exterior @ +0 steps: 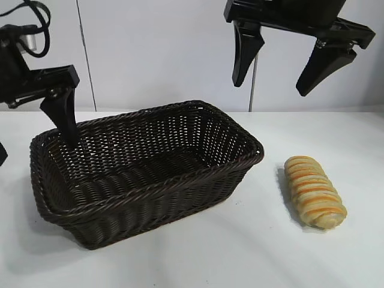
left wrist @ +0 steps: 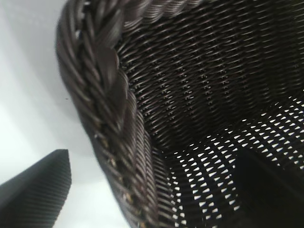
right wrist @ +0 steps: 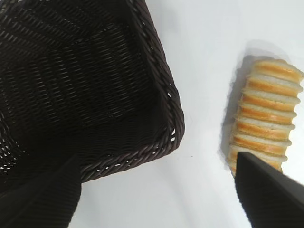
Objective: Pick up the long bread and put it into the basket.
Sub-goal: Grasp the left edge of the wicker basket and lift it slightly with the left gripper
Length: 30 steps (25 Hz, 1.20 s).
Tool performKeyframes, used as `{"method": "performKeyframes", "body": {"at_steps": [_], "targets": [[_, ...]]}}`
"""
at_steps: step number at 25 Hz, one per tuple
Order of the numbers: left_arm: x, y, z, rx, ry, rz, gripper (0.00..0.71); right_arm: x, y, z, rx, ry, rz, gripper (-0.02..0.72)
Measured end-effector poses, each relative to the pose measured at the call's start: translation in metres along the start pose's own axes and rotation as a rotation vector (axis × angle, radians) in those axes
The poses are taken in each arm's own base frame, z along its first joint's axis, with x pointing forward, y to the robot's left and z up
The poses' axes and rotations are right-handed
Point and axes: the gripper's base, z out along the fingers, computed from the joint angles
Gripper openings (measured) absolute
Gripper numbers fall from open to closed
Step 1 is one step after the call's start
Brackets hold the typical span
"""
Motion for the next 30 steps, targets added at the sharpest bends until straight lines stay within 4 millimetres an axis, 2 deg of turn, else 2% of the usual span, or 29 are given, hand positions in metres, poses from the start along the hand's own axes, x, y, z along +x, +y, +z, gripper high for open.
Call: {"method": "performKeyframes", "body": {"at_steps": [7,14,21,23,25,30], "targets": [[-0.003,0.003,0.012,-0.007,-0.003,-0.011,0.652,0.0,0.0,0.0,0.0,0.001,0.0,0.633],[-0.001,0.005,0.016,-0.012,-0.008,-0.016,0.479,0.0,0.0,0.0,0.0,0.001,0.0,0.633],[0.004,0.01,0.021,-0.022,-0.007,-0.026,0.195,0.0,0.0,0.0,0.0,0.001,0.0,0.633],[0.004,0.01,0.022,-0.013,-0.017,-0.048,0.139,0.0,0.0,0.0,0.0,0.001,0.0,0.633],[0.003,0.009,0.022,-0.002,-0.029,-0.061,0.099,0.0,0.0,0.0,0.0,0.001,0.0,0.633],[0.003,0.009,0.022,-0.003,-0.023,-0.048,0.099,0.0,0.0,0.0,0.001,0.003,0.0,0.633]]}}
